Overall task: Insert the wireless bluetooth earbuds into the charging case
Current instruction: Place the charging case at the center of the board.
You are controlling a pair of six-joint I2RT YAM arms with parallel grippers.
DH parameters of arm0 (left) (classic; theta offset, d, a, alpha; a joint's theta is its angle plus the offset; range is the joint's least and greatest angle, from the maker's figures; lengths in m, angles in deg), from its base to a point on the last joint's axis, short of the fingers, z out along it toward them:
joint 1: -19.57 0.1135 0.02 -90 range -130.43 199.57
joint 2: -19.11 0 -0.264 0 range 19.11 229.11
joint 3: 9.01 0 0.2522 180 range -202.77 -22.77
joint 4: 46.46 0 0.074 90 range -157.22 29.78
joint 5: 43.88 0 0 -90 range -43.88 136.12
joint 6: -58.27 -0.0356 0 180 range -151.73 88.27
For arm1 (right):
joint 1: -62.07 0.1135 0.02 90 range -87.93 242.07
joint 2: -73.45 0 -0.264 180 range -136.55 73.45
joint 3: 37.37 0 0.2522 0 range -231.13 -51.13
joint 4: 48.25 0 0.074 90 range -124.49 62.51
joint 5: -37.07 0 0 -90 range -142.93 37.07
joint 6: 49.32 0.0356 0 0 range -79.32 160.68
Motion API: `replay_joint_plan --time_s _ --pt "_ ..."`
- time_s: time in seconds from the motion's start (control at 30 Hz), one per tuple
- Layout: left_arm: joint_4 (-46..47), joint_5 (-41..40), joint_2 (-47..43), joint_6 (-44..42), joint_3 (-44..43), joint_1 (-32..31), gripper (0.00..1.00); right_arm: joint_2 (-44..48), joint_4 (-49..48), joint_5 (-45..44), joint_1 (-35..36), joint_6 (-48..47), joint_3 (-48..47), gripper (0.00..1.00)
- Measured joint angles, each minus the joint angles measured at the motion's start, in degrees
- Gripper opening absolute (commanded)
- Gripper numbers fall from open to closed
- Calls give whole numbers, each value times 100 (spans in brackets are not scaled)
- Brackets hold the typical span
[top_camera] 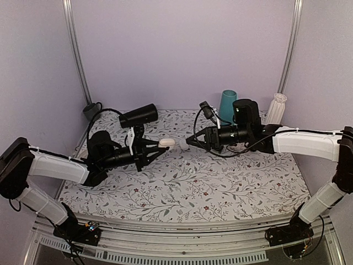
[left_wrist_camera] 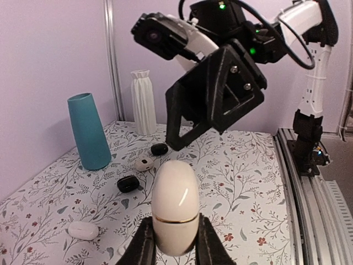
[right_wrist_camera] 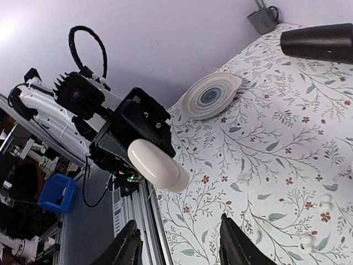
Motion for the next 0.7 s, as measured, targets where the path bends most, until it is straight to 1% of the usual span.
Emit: replay_joint_plan --time_s 0.1,0.2,0.37,0.43,0.53,0.6,0.7 --pt "-111 -101 55 402 -96 175 0 439 -214 -448 -293 144 433 58" --pt "-354 -149 164 874 -273 385 0 752 -352 -885 -496 251 669 64" --pt "-846 -72 599 1751 -835 901 1 940 -546 -1392 -586 348 798 67" --pt "-1088 11 861 2079 -1150 1091 3 979 -605 -1517 -592 352 846 68" --pt "-1519 116 1244 2387 -1624 1266 6 1029 -647 -1661 -610 354 916 69" --pt "-1963 162 1558 2514 -2063 1335 9 1056 -658 -1738 -627 352 957 69" --pt "-2511 251 2039 2686 -2671 1416 10 1062 -669 -1827 -658 354 988 69"
